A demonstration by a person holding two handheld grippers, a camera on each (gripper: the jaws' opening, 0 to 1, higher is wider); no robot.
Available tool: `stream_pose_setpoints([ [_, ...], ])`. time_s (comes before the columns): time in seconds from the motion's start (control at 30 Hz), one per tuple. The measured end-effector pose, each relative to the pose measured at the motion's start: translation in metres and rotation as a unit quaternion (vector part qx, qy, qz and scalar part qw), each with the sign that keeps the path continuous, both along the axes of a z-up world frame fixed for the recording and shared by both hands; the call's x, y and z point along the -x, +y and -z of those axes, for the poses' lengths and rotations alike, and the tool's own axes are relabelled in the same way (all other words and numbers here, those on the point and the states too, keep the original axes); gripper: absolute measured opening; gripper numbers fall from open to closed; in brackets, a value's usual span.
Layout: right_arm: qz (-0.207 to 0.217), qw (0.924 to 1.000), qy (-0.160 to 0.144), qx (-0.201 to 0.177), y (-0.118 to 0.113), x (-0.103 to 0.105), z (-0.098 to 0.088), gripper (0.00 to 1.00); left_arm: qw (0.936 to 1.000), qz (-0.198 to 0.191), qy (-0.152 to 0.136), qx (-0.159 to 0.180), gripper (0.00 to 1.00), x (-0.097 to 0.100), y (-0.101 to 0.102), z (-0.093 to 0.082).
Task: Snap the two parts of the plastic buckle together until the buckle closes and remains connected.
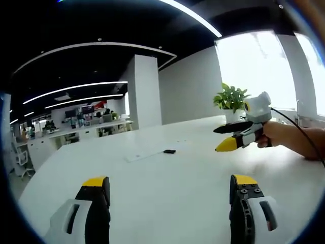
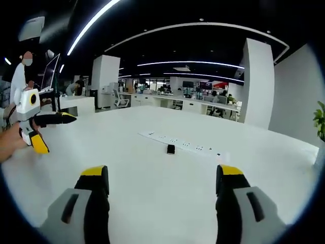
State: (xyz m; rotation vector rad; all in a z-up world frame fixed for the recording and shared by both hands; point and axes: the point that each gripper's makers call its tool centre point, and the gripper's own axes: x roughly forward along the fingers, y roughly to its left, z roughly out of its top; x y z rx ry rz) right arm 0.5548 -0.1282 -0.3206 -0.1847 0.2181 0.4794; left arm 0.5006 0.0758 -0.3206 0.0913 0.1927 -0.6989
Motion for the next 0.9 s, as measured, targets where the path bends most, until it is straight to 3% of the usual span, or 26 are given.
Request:
stream_pose_setpoints([
  [0.67, 0.001, 1.0000, -0.004, 0.000, -0.004, 0.023, -0.004, 0.86, 0.9999, -0.014, 0.002, -0.005, 0.99, -0.006, 0.011, -0.001],
  [0.9, -0.001, 1.0000, -0.006, 0.000, -0.005, 0.031, -0.005, 0.86, 0.9995, -0.030, 0.011, -0.003, 0.99, -0.014, 0.019, 0.007],
])
